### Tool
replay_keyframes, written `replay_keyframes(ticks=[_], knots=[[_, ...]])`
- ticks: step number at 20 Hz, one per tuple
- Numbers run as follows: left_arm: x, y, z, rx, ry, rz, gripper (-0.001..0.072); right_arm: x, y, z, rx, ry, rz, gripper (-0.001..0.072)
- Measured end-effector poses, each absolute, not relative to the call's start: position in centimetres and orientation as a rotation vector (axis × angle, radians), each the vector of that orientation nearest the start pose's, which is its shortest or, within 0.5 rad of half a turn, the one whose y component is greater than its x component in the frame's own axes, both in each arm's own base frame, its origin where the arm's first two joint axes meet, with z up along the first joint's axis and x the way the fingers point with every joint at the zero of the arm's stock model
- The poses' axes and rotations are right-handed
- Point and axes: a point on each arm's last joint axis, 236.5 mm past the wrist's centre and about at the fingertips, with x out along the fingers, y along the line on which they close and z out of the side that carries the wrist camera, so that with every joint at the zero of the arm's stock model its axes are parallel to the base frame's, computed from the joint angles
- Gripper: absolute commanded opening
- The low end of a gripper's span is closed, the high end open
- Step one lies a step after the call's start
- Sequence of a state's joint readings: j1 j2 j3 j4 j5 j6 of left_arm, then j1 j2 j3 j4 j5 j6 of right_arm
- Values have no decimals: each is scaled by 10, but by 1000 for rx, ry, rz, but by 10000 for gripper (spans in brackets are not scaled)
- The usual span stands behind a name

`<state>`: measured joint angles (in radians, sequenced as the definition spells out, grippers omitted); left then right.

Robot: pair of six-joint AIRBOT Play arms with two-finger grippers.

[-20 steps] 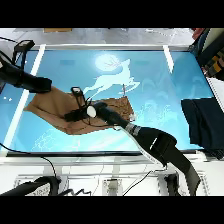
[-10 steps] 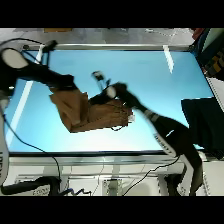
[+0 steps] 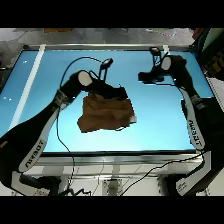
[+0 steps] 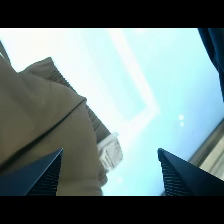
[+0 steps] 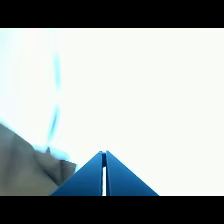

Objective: Fold the clothes and pants, and hang the long-sleeved shirts on hangers.

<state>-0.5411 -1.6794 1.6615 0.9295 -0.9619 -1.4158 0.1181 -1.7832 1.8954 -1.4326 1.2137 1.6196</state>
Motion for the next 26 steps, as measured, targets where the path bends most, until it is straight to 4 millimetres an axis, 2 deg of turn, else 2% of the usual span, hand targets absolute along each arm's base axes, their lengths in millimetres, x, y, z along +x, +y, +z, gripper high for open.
replay_keyframes(ticks=[2,5,7,9,10,11,12,13,16,20,26], knots=[[417,-387,66,-171,1011,-855,712,540,63,48,100,1117,126,28],[430,-375,62,-159,1000,-824,712,532,9,41,87,1163,68,27],[438,-359,59,-157,1011,-797,711,512,-24,20,88,1249,55,27],[445,-343,57,-163,1027,-775,711,484,-36,-11,166,1352,109,28],[447,-336,55,-163,1036,-765,708,468,-31,-28,223,1403,159,37],[448,-330,54,-163,1047,-758,708,453,-17,-45,301,1438,233,178],[450,-326,53,-167,1050,-751,708,441,2,-57,384,1460,310,519],[451,-322,52,-168,1057,-747,707,431,22,-67,470,1468,379,705],[452,-317,51,-171,1067,-741,707,425,73,-87,663,1416,462,702],[452,-315,50,-171,1072,-739,707,433,130,-97,788,1364,466,699],[450,-318,52,-190,1078,-749,706,457,191,-95,895,1289,464,697]])
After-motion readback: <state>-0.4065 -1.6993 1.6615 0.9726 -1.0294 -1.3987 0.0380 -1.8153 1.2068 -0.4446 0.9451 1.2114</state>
